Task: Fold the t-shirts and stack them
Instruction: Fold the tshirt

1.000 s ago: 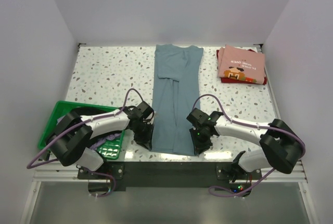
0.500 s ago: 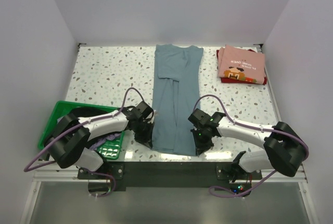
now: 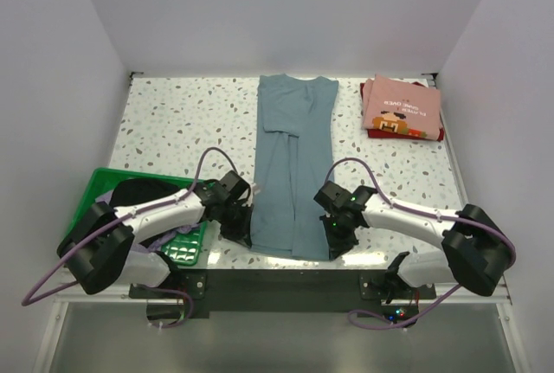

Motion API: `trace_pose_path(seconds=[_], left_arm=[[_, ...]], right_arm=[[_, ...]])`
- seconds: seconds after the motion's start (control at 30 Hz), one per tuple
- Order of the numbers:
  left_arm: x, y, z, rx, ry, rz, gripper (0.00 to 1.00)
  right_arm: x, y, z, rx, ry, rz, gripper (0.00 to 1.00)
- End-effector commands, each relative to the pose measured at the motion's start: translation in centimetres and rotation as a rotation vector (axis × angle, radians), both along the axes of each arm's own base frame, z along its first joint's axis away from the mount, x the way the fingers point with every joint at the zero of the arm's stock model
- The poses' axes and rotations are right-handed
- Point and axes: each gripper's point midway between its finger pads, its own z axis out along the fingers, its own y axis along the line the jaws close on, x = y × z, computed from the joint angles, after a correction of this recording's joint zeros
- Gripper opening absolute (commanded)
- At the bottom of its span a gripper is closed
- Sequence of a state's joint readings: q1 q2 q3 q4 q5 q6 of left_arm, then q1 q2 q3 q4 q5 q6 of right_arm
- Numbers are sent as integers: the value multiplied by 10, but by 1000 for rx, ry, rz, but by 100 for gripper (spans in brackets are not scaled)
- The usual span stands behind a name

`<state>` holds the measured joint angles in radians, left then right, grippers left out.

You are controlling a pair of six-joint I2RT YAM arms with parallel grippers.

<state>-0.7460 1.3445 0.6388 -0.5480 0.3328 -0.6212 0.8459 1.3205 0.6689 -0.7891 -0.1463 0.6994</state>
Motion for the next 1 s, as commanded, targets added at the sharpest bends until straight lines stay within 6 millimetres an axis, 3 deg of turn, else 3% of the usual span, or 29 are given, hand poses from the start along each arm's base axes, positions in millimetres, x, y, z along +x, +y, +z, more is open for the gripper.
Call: trace_pose_path(seconds=[0.0, 0.33, 0.57, 0.7, 0.97], left_arm=[[-3, -1, 7, -14, 0, 8, 0], [21, -14, 40, -44, -96, 20, 0], [43, -20, 47, -6, -155, -4, 0], [59, -22, 49, 30, -194, -19, 0], [114, -23, 65, 14, -267, 13, 0]], right_arm=[[0, -3, 10, -23, -6, -6, 0], [16, 2, 35, -47, -52, -12, 0], [35, 2, 45, -99, -102, -27, 0], [56, 1, 53, -143, -150, -37, 0], [109, 8, 68, -160, -204, -104, 0]])
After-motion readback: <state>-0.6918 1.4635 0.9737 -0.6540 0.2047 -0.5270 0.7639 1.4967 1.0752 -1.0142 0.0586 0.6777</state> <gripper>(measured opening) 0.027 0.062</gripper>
